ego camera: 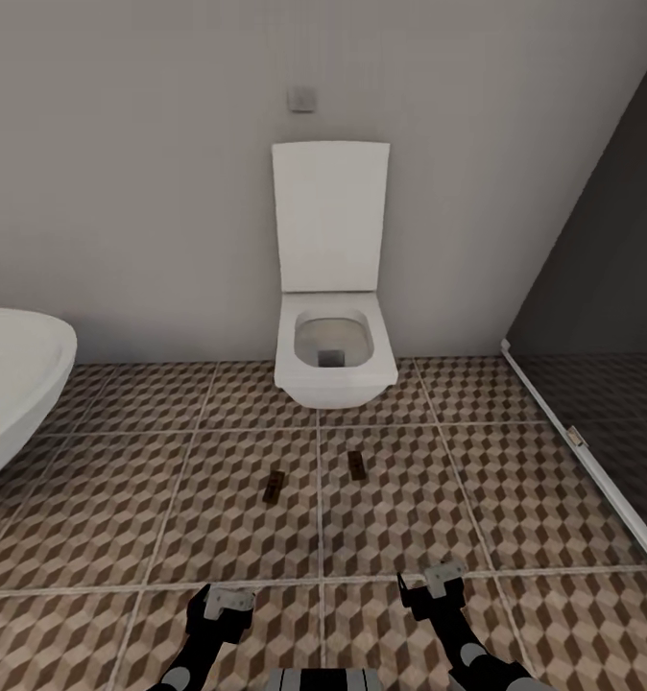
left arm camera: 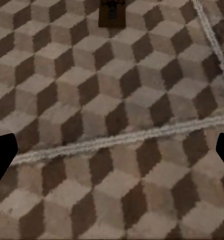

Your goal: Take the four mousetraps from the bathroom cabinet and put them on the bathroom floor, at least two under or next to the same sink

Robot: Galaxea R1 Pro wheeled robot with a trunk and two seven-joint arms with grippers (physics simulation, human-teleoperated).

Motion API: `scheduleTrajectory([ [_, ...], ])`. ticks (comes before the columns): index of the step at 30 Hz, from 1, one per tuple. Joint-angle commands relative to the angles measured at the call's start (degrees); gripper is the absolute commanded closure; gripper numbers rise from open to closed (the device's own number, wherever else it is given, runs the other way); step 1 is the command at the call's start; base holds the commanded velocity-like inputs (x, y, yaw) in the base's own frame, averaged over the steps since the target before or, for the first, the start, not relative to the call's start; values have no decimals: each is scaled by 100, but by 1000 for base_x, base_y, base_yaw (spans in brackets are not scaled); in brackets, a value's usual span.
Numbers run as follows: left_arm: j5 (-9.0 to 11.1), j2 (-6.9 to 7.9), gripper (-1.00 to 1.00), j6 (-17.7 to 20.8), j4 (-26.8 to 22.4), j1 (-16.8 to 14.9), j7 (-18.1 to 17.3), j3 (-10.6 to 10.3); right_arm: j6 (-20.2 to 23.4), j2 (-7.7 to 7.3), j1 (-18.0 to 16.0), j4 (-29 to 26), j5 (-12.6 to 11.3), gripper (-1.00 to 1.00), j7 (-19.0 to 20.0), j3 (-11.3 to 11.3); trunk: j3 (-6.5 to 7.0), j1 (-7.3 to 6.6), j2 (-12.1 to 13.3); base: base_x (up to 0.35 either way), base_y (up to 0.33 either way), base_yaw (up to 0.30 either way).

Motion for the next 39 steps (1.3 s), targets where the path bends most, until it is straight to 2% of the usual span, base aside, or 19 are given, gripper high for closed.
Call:
scheduleTrajectory([
  [1,33,0,-100,-57,23,-4,36,-48,-50,-1,-2,25,31,-100,-60,45,15,-24,40,0,0,0],
  [8,34,-8,-100,-286,121,-4,43,-47,-304,-8,22,82,31,-100,-61,45,140,-177,321,0,0,0],
  [21,34,-18,-100,-349,198,-4,45,-50,-588,-2,112,101,23,-100,-61,47,374,-463,842,0,0,0],
  [30,34,-23,-100,-459,426,-4,41,-46,-859,-3,250,109,17,-100,-67,45,535,-660,1203,0,0,0],
  [39,34,-28,-100,-842,817,-4,44,-47,-1208,1,467,111,13,-100,-83,45,697,-858,1564,0,0,0],
])
